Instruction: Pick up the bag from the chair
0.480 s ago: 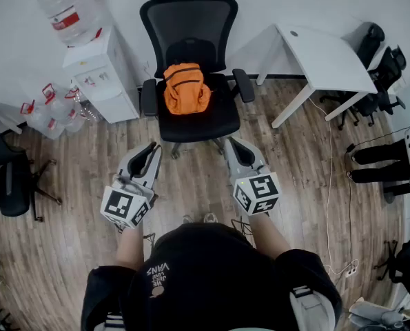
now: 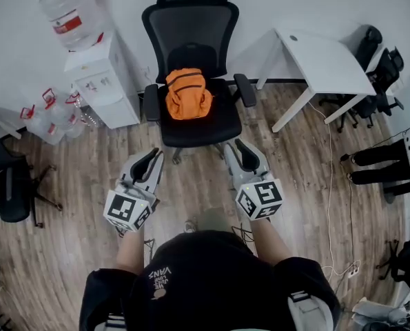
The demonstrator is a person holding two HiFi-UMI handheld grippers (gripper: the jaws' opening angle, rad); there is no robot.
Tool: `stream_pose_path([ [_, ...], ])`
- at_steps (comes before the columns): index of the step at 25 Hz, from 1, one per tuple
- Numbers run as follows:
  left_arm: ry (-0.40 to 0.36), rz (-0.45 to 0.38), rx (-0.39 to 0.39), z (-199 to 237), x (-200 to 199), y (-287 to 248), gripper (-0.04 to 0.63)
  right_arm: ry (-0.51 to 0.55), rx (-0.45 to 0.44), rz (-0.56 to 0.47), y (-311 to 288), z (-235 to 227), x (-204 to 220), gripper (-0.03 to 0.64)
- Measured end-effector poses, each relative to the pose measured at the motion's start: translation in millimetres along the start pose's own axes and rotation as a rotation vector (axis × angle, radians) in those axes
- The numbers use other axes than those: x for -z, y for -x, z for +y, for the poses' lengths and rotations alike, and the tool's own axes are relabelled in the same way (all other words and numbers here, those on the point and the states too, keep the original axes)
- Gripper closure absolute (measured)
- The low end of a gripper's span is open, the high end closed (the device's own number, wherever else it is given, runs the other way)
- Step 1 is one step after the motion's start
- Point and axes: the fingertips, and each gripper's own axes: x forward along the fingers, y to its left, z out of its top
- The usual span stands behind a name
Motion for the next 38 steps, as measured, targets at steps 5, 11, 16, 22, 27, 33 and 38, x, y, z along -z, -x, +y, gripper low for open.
stream_pose_path([
  [5, -0.006, 0.007, 0.005, 8, 5, -8, 0.557, 0.003, -0.02, 0.005, -11, -1, 2, 0.511],
  [11, 0.003, 0.016, -0.002, 21, 10, -39, 0.557, 0.008, -0.046, 0.023, -38, -22, 3, 0.536],
  [16, 0.014, 0.027, -0.03, 35, 16, -72, 0.557, -0.005, -0.066, 0.034, -63, -49, 7, 0.543],
  [22, 0.003, 0.04, -0.066, 53, 19, -114, 0.557, -0.006, -0.1, 0.038, -100, -83, 6, 0.543],
  [27, -0.009, 0.038, -0.097, 63, 19, -143, 0.557, 0.0, -0.138, 0.038, -128, -106, 3, 0.543],
  [33, -0.013, 0.047, -0.14, 72, 26, -164, 0.557, 0.006, -0.176, 0.045, -149, -126, 5, 0.543],
  [38, -0.012, 0.059, -0.158, 82, 32, -176, 0.557, -0.006, -0.18, 0.045, -163, -137, 8, 0.543],
])
